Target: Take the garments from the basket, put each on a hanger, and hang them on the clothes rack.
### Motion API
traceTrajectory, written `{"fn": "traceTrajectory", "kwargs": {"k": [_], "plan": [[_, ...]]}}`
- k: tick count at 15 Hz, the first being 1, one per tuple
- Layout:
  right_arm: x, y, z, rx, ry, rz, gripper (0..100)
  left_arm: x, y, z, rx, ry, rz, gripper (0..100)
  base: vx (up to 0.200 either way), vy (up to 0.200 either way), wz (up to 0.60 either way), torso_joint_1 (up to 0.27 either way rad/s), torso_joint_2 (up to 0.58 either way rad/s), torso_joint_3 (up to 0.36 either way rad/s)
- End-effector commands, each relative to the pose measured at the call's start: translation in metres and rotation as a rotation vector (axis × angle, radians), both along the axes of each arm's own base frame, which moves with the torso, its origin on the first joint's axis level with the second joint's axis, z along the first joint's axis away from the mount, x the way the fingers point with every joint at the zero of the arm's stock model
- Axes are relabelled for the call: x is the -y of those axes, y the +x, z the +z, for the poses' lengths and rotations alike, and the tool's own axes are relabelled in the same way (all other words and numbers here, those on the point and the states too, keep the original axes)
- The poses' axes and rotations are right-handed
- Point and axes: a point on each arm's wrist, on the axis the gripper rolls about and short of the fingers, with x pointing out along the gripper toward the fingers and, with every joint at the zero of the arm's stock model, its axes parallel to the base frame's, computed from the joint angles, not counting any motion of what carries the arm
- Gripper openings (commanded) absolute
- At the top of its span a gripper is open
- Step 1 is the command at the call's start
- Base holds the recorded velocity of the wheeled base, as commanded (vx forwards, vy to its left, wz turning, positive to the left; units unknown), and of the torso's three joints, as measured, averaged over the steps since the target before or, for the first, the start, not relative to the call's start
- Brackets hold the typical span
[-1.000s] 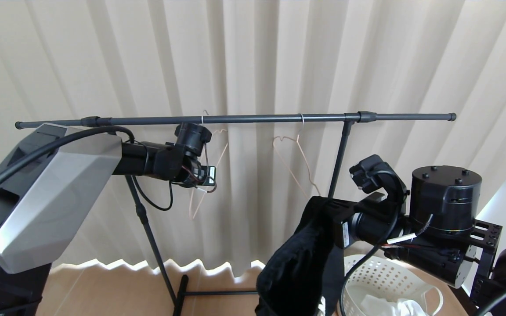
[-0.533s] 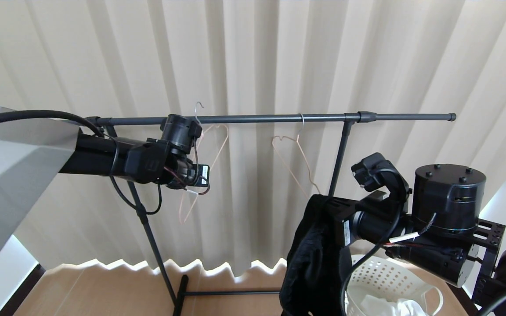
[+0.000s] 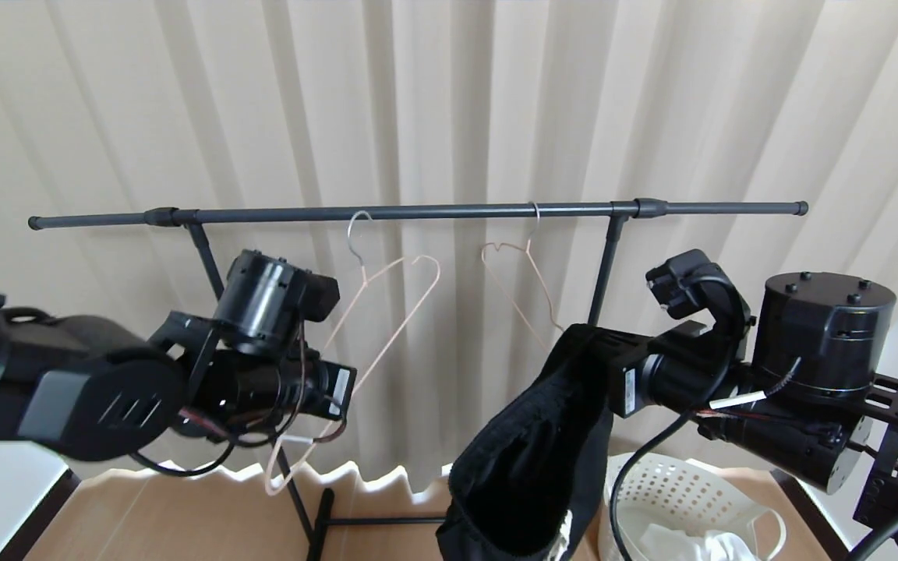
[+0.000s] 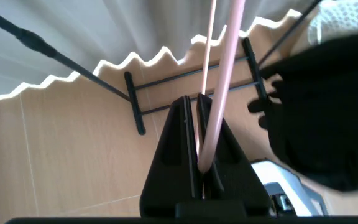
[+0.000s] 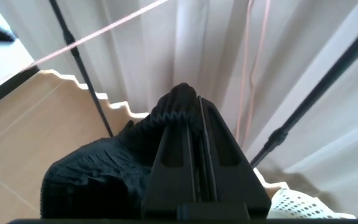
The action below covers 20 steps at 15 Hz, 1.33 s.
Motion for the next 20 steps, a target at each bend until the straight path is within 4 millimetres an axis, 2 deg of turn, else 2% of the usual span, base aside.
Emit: {"fn": "traceTrajectory", "kwargs": {"k": [1,3,4,8,12,16,20], "plan": [[0.001,0.003,0.005,0.014,-0.017,-0.06,0,-0.009,-0.064,0.0,0.084,-0.026,-0.127,0,0.0,0.0,0.0,0.0,0.0,0.0],[0.002,0.004,0.006,0.031,-0.088,-0.12,0,-0.02,-0.082,-0.008,0.118,-0.016,-0.194,0,0.0,0.0,0.0,0.0,0.0,0.0],[0.003,0.006,0.005,0.051,-0.144,-0.18,0,-0.029,-0.093,-0.014,0.156,-0.014,-0.29,0,0.0,0.0,0.0,0.0,0.0,0.0],[0.0,0.018,-0.001,0.07,-0.232,-0.358,0,-0.041,-0.109,-0.029,0.201,0.003,-0.488,0,0.0,0.0,0.0,0.0,0.0,0.0],[0.009,0.035,-0.001,0.07,-0.237,-0.443,0,-0.039,-0.111,-0.033,0.193,0.014,-0.593,0,0.0,0.0,0.0,0.0,0.0,0.0],[0.008,0.034,-0.001,0.07,-0.236,-0.436,0,-0.03,-0.108,-0.038,0.17,0.022,-0.63,0,0.0,0.0,0.0,0.0,0.0,0.0],[-0.002,0.025,-0.001,0.076,-0.233,-0.4,0,-0.02,-0.095,-0.035,0.173,0.013,-0.616,0,0.0,0.0,0.0,0.0,0.0,0.0]]}}
